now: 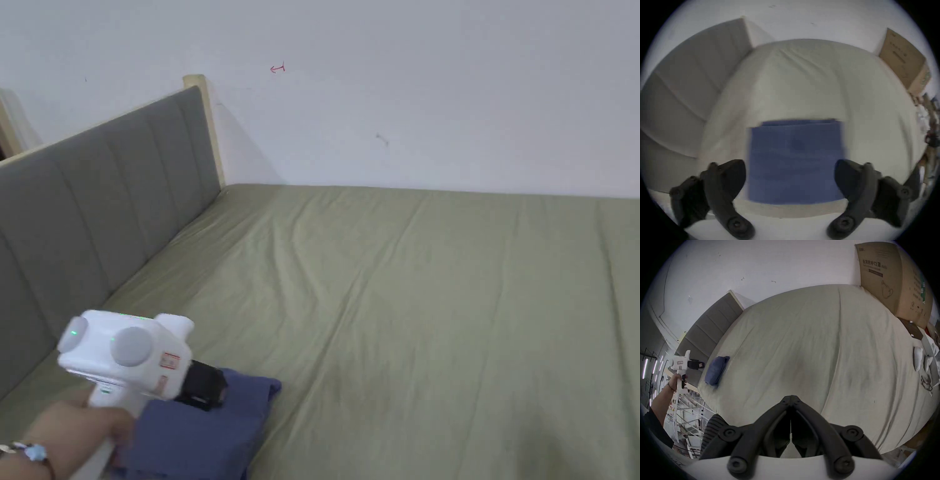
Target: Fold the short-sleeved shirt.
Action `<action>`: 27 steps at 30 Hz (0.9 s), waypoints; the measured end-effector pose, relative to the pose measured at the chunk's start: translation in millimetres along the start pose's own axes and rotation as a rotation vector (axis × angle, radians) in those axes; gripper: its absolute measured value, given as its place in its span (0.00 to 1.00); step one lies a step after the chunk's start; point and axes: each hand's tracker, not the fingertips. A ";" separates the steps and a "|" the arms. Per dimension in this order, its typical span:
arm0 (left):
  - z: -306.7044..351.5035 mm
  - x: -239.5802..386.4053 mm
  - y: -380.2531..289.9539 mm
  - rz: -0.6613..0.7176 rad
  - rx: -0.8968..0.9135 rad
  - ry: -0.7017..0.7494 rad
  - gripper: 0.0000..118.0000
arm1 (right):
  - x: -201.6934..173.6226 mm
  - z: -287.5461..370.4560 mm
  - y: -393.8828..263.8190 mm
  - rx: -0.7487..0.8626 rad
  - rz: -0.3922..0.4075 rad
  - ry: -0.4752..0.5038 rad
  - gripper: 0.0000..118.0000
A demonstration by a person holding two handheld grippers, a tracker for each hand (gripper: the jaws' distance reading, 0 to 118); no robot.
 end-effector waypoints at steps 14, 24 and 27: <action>74.3 305.7 -23.9 -0.027 0.757 -0.113 0.03 | -15.7 75.1 20.3 0.468 0.092 -0.175 0.00; 149.6 300.5 -45.8 0.000 1.085 0.048 0.09 | -47.0 132.3 28.0 1.005 0.122 -0.292 0.28; 160.3 298.6 -47.4 -0.005 1.124 0.074 0.68 | -48.8 135.2 29.4 1.011 0.111 -0.302 0.45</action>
